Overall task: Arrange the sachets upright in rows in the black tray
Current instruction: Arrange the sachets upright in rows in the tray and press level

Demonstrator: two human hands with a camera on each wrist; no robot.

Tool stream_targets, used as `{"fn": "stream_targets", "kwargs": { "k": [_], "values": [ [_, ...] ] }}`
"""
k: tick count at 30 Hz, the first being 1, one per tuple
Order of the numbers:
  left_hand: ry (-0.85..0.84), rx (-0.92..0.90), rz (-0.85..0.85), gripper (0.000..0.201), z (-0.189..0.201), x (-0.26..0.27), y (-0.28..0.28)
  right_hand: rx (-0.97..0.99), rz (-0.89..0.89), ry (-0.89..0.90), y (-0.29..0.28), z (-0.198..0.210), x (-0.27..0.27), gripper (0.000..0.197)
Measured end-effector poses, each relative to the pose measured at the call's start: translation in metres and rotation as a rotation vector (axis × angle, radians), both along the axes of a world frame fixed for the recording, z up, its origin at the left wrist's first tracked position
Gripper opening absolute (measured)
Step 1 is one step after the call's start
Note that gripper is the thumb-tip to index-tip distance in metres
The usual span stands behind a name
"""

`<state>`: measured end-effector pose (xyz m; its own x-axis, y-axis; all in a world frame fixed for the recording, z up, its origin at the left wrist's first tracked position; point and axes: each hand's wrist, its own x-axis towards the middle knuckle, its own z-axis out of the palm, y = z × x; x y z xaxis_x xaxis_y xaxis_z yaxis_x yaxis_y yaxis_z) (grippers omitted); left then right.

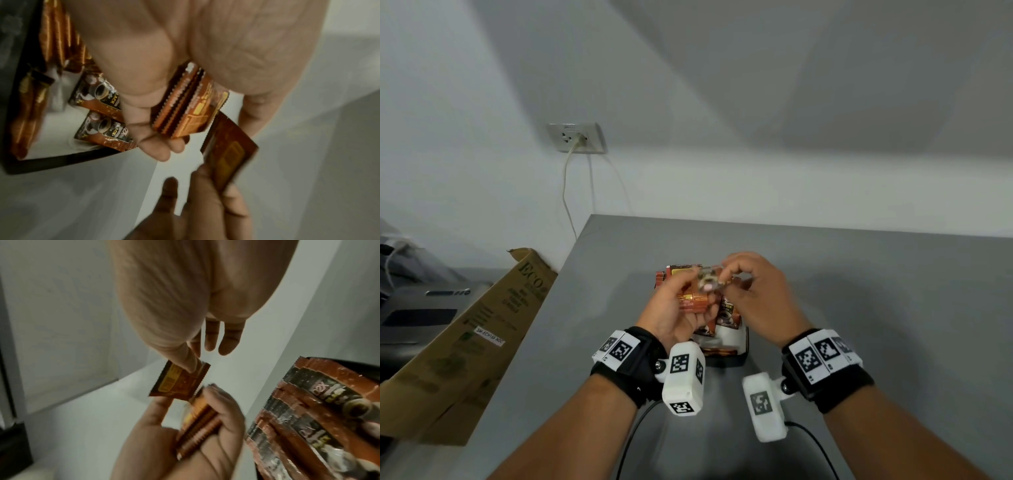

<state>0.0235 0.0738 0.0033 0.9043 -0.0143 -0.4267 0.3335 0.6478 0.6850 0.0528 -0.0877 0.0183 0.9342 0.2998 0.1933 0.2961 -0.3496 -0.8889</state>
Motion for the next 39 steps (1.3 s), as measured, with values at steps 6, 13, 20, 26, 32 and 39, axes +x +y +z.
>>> {"fn": "stream_targets", "kwargs": {
  "k": [6,13,20,26,32,39],
  "values": [
    [-0.105,0.217,-0.007,0.032,0.003,0.001,-0.002,0.297,-0.028,0.326,0.004,-0.006,-0.006,0.029],
    [-0.026,0.122,-0.012,0.032,0.0,-0.002,0.003,0.421,-0.096,0.45,0.0,-0.003,0.006,0.012],
    [-0.124,0.291,-0.071,0.023,-0.004,-0.001,-0.001,0.456,-0.005,0.658,0.009,0.002,0.006,0.019],
    [0.017,0.164,0.054,0.014,-0.006,0.006,0.009,-0.022,0.062,0.151,-0.004,0.002,0.007,0.028],
    [-0.103,0.394,0.19,0.023,-0.001,0.011,0.015,0.414,0.028,0.502,-0.013,-0.007,0.002,0.037],
    [-0.247,0.478,0.052,0.024,0.0,0.006,0.001,0.375,-0.023,0.665,0.006,-0.005,0.006,0.024]
  ]
}}
